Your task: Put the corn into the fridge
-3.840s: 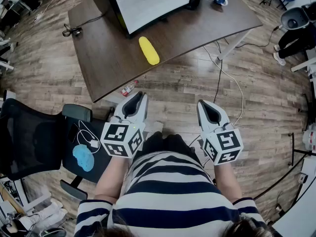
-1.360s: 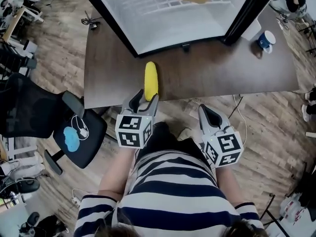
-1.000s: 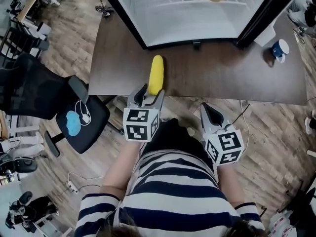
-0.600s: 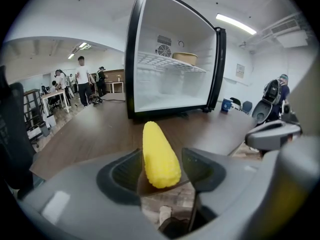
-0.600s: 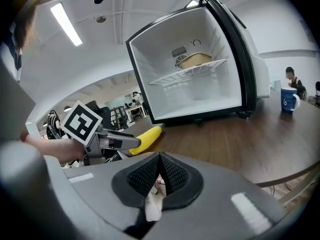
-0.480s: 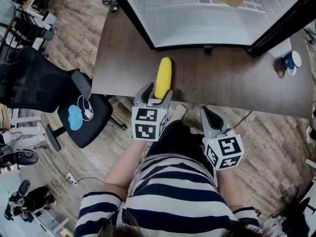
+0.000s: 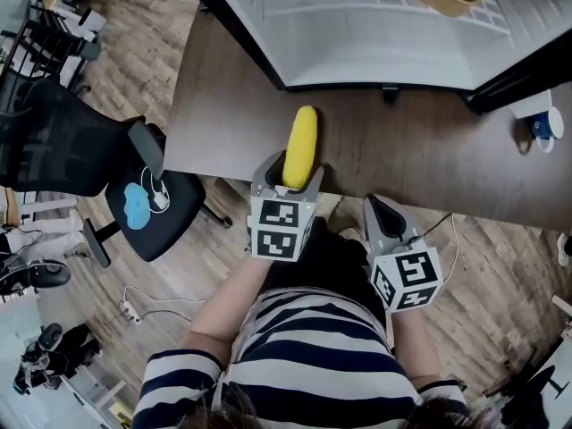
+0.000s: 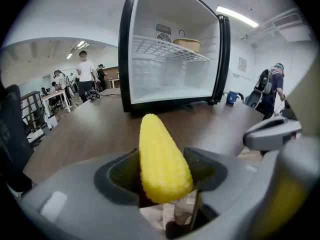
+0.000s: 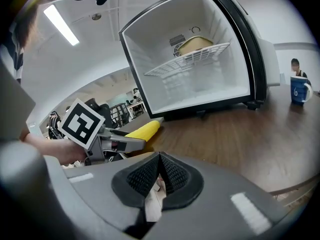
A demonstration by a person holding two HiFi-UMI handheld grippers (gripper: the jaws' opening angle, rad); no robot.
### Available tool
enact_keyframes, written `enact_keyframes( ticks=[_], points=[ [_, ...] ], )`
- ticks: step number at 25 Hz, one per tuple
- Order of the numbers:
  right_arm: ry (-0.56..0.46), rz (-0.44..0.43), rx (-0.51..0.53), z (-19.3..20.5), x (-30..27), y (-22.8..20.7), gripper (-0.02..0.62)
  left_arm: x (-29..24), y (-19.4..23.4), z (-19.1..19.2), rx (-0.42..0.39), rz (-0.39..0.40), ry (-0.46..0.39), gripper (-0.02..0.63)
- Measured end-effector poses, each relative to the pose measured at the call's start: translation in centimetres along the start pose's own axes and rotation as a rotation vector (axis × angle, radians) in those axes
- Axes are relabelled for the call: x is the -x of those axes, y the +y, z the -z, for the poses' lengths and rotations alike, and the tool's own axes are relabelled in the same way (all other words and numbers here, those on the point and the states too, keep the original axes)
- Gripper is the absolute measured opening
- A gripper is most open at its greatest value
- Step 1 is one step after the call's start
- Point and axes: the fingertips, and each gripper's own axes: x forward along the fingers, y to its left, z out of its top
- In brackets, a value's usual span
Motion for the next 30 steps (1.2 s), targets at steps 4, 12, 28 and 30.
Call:
enact_keyframes(
  ticks=[4,12,28,30],
  points=[
    [0.014,-0.010,-0.002,0.1,-0.4,-0.5,-0.006,-0.5,0.1,0.0,0.028,-0.034,0.008,0.000],
    [0.034,-0.027,-0.008,1.1,-1.2,-0.8,-0.006,-0.7,0.4,0.2,0.020,-0.048,-0.011,0.000],
    [0.035,-0.019,-0.019,1.9,-1.7,-1.6,-0.006,-0.5,0.7,-0.6,-0.011,0.031,-0.074,0.000],
    [0.029,-0.016,-0.020,1.9,-1.7,-1.6,-0.006,-0.3,0.8,-0.9,-0.008,0.037,-0.095,0.000]
  ],
)
